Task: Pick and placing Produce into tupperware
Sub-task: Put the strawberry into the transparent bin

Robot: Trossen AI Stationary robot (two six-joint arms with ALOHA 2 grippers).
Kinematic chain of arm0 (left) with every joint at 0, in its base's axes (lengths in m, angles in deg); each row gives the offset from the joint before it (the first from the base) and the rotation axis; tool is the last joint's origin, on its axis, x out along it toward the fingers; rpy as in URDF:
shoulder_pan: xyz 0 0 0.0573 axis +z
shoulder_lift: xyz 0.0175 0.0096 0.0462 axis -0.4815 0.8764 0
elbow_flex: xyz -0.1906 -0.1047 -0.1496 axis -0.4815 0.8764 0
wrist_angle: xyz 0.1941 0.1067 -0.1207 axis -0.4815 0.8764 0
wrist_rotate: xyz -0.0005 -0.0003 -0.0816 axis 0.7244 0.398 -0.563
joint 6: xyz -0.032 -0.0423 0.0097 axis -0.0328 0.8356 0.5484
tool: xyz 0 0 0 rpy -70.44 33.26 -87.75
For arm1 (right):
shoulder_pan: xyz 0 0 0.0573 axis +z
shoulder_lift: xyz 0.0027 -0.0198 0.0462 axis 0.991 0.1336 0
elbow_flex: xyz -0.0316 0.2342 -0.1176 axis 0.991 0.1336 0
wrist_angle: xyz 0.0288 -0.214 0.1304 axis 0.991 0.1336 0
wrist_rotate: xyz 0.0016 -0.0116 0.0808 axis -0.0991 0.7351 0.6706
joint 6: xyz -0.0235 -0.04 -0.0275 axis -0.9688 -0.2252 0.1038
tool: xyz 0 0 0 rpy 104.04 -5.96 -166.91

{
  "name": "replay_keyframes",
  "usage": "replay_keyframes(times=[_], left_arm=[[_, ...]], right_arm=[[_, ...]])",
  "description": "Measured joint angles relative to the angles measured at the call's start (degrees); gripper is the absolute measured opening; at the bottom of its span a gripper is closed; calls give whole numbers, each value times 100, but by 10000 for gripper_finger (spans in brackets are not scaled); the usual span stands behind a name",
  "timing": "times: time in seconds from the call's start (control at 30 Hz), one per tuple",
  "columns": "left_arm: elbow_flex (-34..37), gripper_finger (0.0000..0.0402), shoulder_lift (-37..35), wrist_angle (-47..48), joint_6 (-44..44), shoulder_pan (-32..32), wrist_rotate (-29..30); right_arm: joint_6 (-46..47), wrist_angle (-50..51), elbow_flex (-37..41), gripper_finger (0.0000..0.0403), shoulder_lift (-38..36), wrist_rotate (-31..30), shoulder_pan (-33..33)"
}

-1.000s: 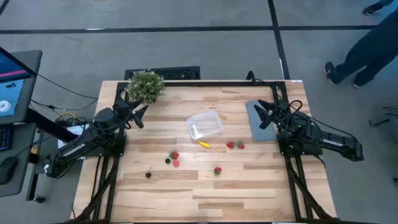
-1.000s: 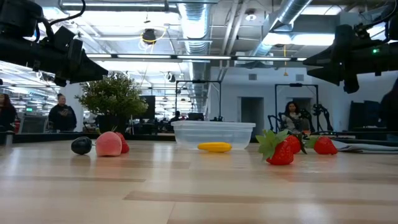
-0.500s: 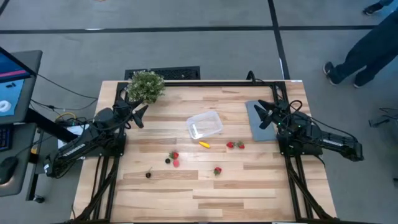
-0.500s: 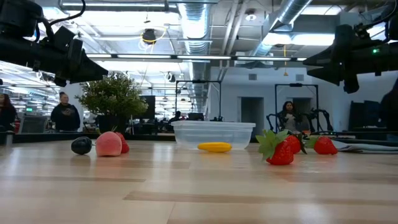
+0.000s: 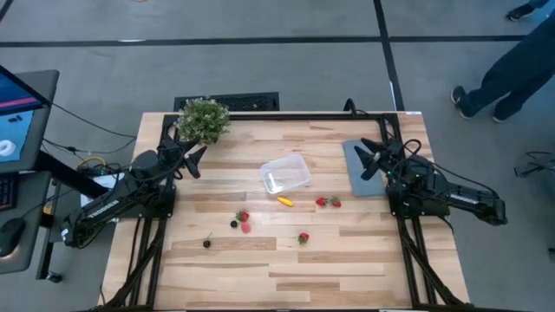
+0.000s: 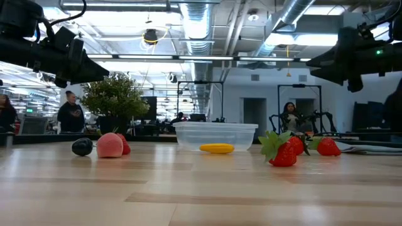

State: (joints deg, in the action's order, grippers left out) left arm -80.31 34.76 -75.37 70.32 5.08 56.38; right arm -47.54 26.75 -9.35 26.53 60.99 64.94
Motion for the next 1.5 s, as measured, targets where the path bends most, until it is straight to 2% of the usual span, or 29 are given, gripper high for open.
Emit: replay_keyframes(times=[0.07,0.4,0.63,0.77,0.87,0.97,1.07,1.23,1.33,1.5], left_arm=[[0,192,1,0,11,0,1],[1,192,-1,-2,18,0,33],[1,192,-1,-2,20,0,39],[1,192,-1,-2,20,0,39],[1,192,-1,-4,59,0,39],[1,192,-1,-8,182,2,39],[6,192,2,-58,207,1,48],[14,192,1,-130,206,1,75],[16,192,2,-140,206,0,123],[15,192,2,-155,121,1,197]], right_arm=[[-145,-1,-1,244,0,7,5],[262,2,-2,247,0,44,69],[280,2,-2,276,0,165,202],[862,0,-2,292,2,168,326],[1098,1,-3,295,0,385,457],[1009,107,-137,296,12,472,593],[502,136,-627,296,156,628,752],[449,2039,-1905,296,884,640,1061],[716,3315,-2669,296,1669,694,1314],[1287,4803,-3836,296,3198,960,1782]])
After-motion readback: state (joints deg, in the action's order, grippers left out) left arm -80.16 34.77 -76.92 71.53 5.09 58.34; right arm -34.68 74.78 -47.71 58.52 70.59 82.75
